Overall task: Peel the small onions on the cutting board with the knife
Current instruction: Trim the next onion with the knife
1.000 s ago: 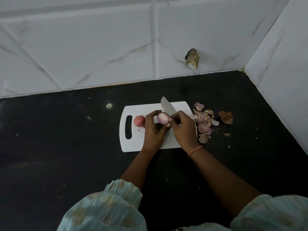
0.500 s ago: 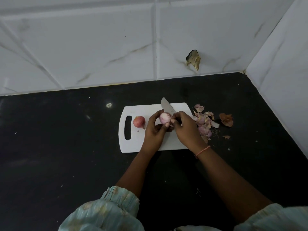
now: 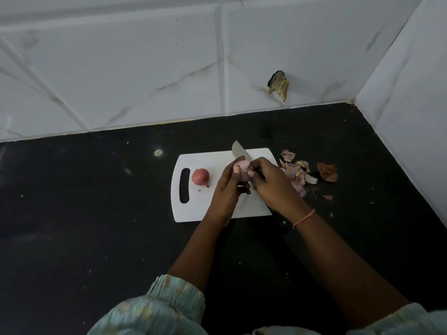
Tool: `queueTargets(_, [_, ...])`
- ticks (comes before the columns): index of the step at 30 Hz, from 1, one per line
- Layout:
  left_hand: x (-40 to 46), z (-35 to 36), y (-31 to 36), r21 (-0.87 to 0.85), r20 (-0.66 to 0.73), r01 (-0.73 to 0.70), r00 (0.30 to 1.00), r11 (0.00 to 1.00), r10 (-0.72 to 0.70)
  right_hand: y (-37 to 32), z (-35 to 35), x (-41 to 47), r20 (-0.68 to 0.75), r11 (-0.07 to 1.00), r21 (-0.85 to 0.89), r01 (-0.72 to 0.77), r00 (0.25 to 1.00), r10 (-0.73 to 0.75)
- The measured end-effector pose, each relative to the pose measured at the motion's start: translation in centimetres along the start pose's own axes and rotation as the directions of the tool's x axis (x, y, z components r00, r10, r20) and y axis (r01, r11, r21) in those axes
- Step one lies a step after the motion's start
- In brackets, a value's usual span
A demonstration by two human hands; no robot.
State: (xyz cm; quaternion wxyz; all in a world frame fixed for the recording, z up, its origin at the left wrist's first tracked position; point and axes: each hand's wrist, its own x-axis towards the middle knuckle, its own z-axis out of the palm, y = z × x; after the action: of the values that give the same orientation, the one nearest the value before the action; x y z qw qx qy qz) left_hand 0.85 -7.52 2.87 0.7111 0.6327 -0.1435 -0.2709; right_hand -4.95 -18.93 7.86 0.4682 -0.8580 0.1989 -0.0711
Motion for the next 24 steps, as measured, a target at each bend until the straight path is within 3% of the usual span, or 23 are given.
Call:
queueTargets(3, [-0.1,0.3,0.2,-0.012,-0.001,-0.015,1.0,1.0,0.015,-0.1,-0.4,-0.1,0.004,1.0,-0.006,0.012,1.0,-0.012])
queueTargets(8, [-0.2,0.1,0.6,-0.268,-0.028,0.045,0.998,0.962,-0.055,0.2,-1.4,0.0,-0.051,0.992,0.122,-0.04,0.998,0.047])
queueTargets(12, [-0.2,0.1,1.1,-0.372,0.003,0.079,0.997,0.925,-0.083,1.5,-2.5,0.3,-0.292,0.978,0.196,-0.075,0.947,0.131])
queueTargets(14, [-0.3,0.2,1.4,-0.428,0.03,0.108,0.994,0.897,-0.105,2.3,-3.3,0.4,-0.418,0.983,0.161,-0.087,0.896,0.147])
queueTargets(18, [-0.5,0.4,1.8,-0.454,0.079,0.128,0.992,0.882,-0.103,3.8,-4.4,0.3,-0.397,0.98,-0.121,-0.161,0.912,0.1])
queueTargets(21, [-0.4,0.6,2.0,-0.417,0.073,0.105,0.994,0.903,-0.082,2.0,-4.3,-0.3,-0.438,0.982,-0.178,0.068,0.888,-0.141])
queueTargets(24, [-0.4,0.6,2.1,-0.352,0.072,0.063,0.997,0.934,-0.04,-0.4,-2.8,-1.0,-0.275,0.951,-0.112,0.29,0.91,-0.31])
